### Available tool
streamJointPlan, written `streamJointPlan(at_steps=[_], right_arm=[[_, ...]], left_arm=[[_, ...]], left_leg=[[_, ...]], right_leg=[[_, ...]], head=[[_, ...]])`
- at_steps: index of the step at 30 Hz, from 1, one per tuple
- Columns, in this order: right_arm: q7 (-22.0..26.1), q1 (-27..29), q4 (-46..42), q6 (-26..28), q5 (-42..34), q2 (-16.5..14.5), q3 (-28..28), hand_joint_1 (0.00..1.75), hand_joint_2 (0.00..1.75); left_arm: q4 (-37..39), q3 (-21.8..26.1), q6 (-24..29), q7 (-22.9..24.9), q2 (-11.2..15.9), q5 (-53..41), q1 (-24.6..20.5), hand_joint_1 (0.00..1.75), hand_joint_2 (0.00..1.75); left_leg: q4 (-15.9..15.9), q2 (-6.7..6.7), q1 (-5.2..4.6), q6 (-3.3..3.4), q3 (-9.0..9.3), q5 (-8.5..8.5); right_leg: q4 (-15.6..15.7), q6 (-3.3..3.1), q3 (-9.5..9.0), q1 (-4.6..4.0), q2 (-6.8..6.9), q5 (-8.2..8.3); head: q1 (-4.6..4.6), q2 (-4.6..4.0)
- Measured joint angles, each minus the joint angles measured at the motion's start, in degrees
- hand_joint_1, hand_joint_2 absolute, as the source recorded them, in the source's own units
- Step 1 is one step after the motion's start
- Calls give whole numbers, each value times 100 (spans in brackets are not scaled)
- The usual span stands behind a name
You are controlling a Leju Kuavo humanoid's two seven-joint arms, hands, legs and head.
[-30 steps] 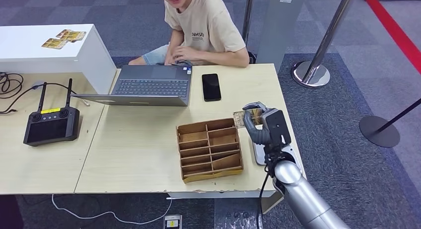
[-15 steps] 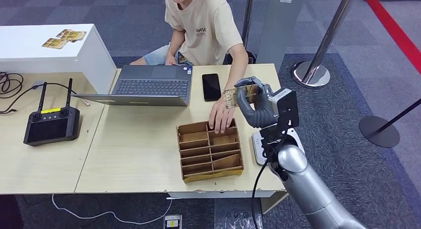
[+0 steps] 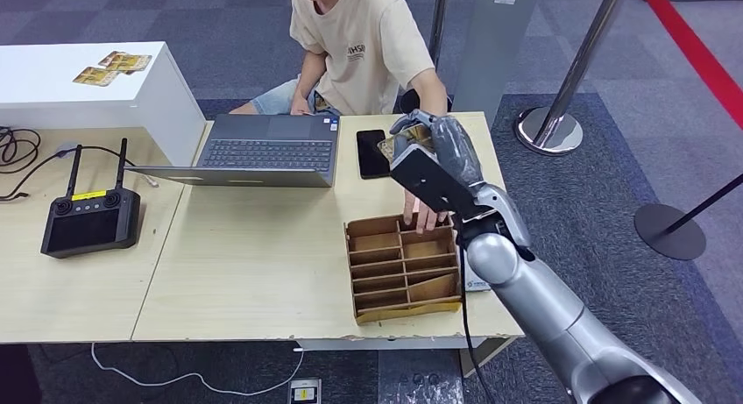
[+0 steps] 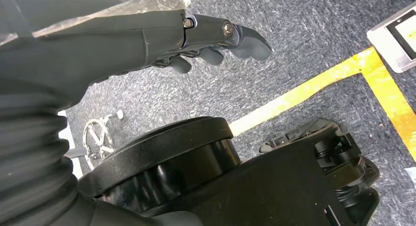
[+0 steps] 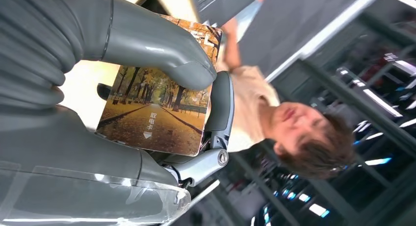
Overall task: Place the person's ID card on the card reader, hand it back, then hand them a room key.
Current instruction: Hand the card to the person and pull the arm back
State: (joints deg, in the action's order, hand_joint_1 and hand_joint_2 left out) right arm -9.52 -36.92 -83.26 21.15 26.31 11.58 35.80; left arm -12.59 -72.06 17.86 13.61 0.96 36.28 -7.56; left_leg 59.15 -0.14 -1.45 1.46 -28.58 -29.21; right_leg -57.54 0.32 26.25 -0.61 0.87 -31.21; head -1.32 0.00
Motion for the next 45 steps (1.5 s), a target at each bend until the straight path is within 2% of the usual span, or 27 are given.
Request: streamJointPlan(at_steps=[9,31,35,41,45], right_arm=[[-319,-200,393,57,939,115,166,175,175],[-480,-191,938,167,1400,208,376,172,175],[-514,-154,1095,182,1512,243,381,1,175],[-505,-74,1320,241,1465,281,378,0,175],[-444,-8,1356,286,1359,320,367,0,0]], left_arm=[[0,0,-44,55,-2,-61,-6,0,175],[0,0,-44,86,-31,-103,-15,0,175],[0,0,-44,86,-32,-107,-15,0,175],[0,0,-50,94,-34,-136,-15,0,175],[0,0,-81,126,-35,-186,-15,0,175]], left_leg=[[0,0,0,0,0,0],[0,0,0,0,-1,0],[0,0,0,0,-2,0],[1,0,0,0,-1,0],[2,0,0,0,-1,0]], right_leg=[[0,0,1,0,0,0],[0,0,4,0,0,0],[0,0,4,0,0,0],[0,0,5,0,0,0],[0,0,5,0,0,0]], head=[[0,0],[0,0],[-1,0],[-1,0],[0,0]])
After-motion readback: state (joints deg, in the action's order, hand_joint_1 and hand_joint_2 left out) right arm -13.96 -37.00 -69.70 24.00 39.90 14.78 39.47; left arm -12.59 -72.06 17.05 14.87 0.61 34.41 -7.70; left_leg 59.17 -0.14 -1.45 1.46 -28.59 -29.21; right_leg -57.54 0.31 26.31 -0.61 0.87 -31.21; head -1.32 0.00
